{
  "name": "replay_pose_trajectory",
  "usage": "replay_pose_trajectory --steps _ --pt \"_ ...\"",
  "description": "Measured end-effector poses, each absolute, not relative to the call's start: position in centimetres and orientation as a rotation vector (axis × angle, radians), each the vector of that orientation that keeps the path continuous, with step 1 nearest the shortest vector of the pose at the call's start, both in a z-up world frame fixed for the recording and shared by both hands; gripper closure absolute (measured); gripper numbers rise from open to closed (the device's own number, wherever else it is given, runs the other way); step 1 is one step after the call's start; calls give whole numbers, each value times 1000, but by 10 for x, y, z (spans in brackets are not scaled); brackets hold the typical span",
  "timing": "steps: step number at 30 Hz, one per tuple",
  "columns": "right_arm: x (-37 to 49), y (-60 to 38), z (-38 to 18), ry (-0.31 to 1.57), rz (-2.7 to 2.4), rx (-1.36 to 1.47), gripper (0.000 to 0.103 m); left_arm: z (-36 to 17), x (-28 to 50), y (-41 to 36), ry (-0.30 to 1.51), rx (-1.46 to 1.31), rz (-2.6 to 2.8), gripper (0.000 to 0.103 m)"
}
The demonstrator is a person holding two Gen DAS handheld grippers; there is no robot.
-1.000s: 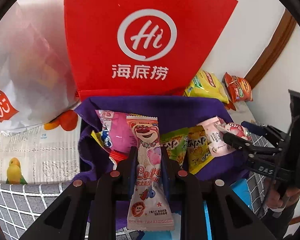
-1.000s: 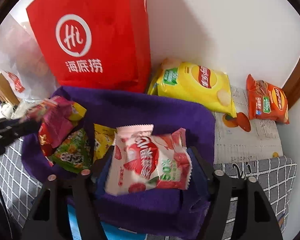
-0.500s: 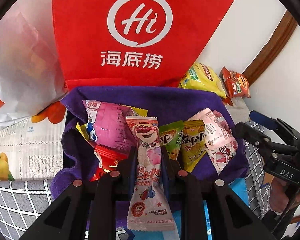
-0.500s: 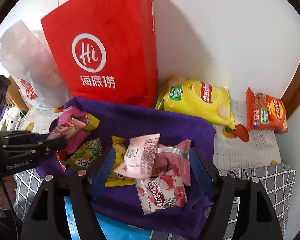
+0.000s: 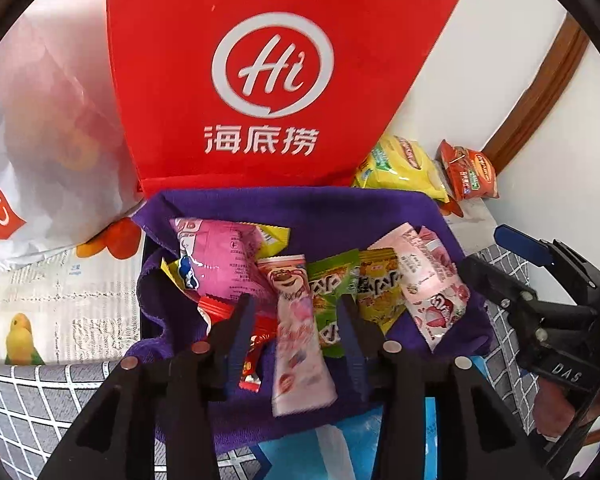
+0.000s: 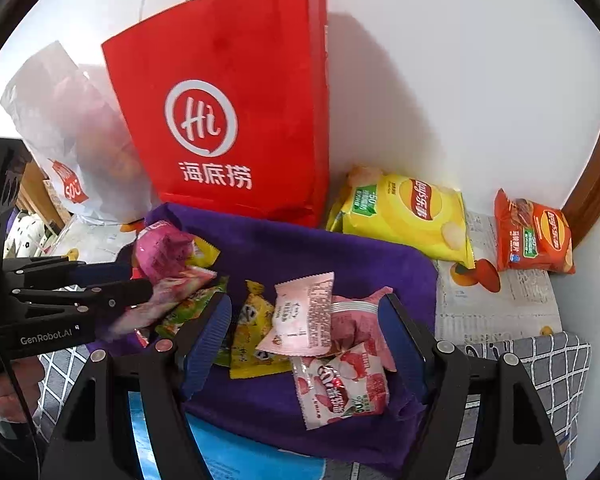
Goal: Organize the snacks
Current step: 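Lower the candy stick and jelly bag onto the towel and open both grippers, then grasp the blue snack bag with the left gripper while the right grasps the pink candy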
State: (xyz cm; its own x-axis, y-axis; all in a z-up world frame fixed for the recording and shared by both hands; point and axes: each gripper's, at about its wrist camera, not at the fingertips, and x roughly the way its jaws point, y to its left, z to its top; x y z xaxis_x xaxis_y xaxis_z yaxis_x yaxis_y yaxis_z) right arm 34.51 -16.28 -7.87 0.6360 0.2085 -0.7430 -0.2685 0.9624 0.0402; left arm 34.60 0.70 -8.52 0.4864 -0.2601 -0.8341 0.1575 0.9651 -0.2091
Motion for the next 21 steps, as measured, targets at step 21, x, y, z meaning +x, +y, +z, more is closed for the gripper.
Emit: replay_pose_trajectory --steps 21 --pt "240 -198 -40 767 83 14 28 -13 284 -12 895 -66 -345 52"
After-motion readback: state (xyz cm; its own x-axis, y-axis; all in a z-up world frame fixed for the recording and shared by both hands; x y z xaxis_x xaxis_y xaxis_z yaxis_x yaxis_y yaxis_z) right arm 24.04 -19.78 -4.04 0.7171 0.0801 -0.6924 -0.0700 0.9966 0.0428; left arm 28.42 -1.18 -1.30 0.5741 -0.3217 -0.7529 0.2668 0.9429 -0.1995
